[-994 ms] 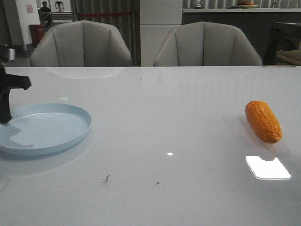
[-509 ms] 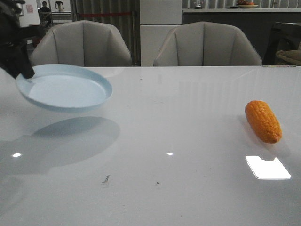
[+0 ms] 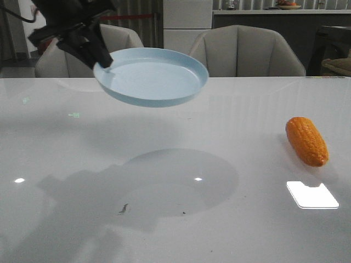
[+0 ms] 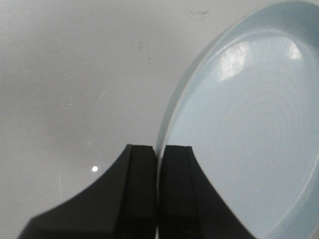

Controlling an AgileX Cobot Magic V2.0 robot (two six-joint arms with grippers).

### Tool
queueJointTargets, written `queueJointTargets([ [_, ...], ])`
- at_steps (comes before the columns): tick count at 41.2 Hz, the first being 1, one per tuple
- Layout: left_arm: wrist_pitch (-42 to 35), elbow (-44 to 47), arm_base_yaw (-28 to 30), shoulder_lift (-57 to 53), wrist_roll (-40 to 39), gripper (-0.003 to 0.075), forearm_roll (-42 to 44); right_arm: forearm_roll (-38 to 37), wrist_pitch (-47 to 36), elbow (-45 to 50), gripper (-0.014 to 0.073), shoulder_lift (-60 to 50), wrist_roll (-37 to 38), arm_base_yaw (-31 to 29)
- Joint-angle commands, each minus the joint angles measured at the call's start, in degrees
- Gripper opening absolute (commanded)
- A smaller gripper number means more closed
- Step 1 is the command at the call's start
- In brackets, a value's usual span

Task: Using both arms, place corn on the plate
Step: 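Lift the plate with the left gripper and carry it toward the table center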

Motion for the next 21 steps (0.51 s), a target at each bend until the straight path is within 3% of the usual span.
queueJointTargets([
  [1, -2.17, -1.9, -2.25, -1.46, -1.77, 0.0089, -1.69, 0.18, -3.44, -2.06, 0.0485, -0.51, -0.49, 0.06],
  [21, 0.92, -1.77, -4.67, 6.64, -0.7, 0.0089, 2.62, 0.18, -3.29, -2.06, 0.0485, -0.51, -0.49, 0.06],
])
